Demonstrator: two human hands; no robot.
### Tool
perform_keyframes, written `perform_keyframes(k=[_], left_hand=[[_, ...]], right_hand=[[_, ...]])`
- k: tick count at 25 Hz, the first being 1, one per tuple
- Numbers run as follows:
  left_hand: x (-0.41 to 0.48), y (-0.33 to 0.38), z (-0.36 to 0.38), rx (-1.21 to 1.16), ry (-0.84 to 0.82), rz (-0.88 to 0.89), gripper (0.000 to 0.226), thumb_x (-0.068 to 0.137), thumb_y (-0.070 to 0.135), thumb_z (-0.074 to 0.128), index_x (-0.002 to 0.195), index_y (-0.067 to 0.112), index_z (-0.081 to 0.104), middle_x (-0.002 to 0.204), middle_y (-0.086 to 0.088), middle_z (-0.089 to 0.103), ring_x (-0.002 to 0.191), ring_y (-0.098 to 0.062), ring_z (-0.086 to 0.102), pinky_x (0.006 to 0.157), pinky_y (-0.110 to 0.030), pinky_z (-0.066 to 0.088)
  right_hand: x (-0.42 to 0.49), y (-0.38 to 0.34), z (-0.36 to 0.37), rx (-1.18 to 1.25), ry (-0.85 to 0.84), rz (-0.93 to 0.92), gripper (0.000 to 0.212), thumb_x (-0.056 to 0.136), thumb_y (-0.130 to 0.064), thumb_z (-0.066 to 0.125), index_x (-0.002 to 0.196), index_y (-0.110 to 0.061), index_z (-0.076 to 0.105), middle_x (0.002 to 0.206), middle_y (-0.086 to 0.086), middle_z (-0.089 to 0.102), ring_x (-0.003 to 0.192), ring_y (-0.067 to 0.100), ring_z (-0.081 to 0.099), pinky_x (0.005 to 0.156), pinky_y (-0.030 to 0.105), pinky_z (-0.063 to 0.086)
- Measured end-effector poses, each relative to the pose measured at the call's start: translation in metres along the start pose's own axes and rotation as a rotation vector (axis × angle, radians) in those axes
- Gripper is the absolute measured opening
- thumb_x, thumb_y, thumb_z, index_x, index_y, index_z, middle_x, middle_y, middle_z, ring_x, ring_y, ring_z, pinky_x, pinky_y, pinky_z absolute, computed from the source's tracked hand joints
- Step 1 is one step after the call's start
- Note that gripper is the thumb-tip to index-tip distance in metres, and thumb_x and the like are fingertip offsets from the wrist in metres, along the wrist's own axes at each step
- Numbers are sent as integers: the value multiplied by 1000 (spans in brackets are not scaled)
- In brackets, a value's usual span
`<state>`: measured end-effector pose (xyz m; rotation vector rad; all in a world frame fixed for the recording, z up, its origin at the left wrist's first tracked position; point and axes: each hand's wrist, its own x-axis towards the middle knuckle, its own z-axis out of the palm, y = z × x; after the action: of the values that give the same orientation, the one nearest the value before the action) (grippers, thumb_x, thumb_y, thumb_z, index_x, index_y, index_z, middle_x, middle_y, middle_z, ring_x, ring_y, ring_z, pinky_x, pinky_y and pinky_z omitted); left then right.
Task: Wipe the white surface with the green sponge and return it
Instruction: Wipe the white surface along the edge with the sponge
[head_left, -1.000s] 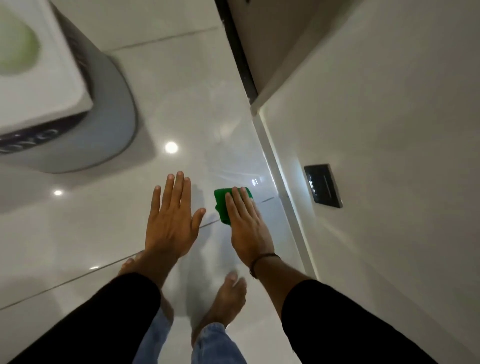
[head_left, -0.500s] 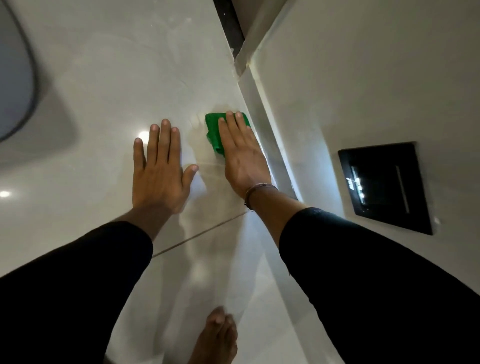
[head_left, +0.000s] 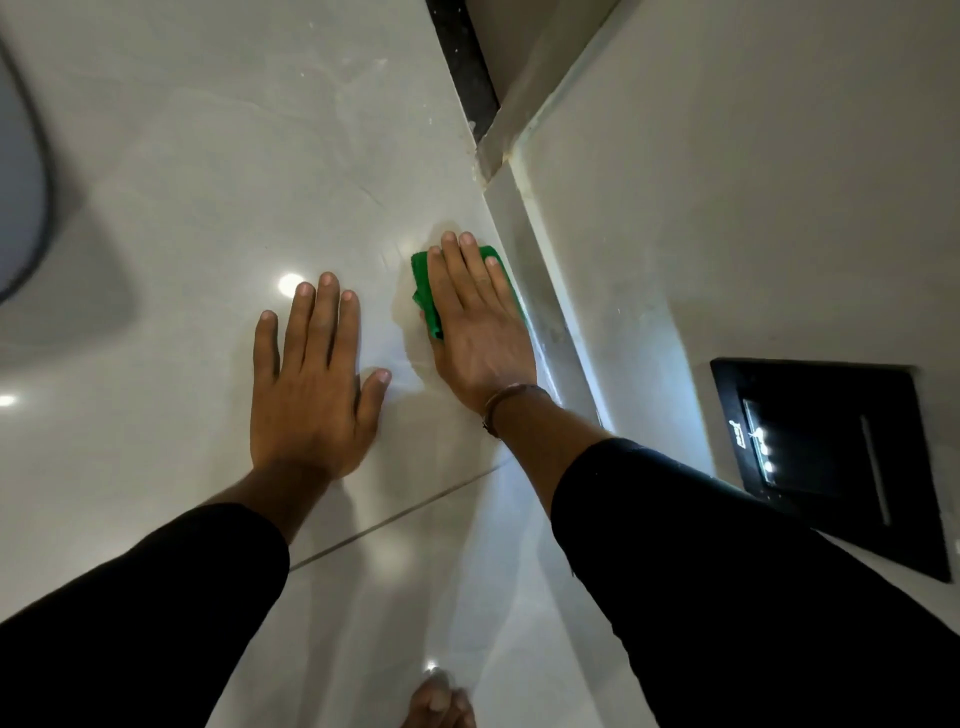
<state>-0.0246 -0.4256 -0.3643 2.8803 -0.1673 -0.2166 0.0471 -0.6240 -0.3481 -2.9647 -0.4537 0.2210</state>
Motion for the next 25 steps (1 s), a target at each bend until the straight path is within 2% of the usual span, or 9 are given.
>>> perform_keyframes(k=[3,6,9,12,15,21,25], left_hand=[[1,-1,-1,-8,6,8,80,109,54,29,173,8,13,183,-17,9,170,-35,5,135,-60,8],[1,0,0,-4,1,15,81,109,55,26,173,8,11,183,-17,7,170,-35,4,136,-60,7],[1,-2,0,-14,4,13,82,108,55,28,173,8,12,183,-17,8,170,-35,4,135,-61,8],[1,-1,0,-11,22,13,82,107,54,28,172,7,15,183,-18,11,170,-35,6,135,-60,8],[1,-1,-2,-16,33,23,82,106,53,32,172,6,17,182,-20,13,169,-37,9,135,-61,10],[0,-2,0,10,63,37,80,108,51,32,172,5,17,182,-20,15,169,-37,11,134,-62,11],[1,-2,-1,-7,51,37,80,107,50,35,171,5,17,182,-19,14,169,-37,10,134,-61,9]], right_hand=[[38,0,-3,5,75,12,65,96,-12,48,157,-1,27,165,20,28,155,35,18,127,47,14],[62,-5,0,45,149,100,60,95,-10,48,152,2,37,160,22,38,152,38,27,125,49,19],[62,-10,4,71,179,146,61,92,-8,47,152,1,38,159,22,39,152,37,28,125,48,16],[49,-11,-2,90,118,180,64,93,-7,42,156,-3,30,164,19,30,155,33,19,128,43,7],[15,-13,-6,152,63,249,72,92,-3,48,158,-6,22,167,16,22,157,29,11,128,40,1],[-53,-5,-8,262,38,298,73,85,7,42,156,-6,29,165,14,30,156,26,16,128,39,4],[-81,1,-11,297,-6,312,85,80,17,42,159,-9,26,167,10,25,157,20,10,127,32,-4]])
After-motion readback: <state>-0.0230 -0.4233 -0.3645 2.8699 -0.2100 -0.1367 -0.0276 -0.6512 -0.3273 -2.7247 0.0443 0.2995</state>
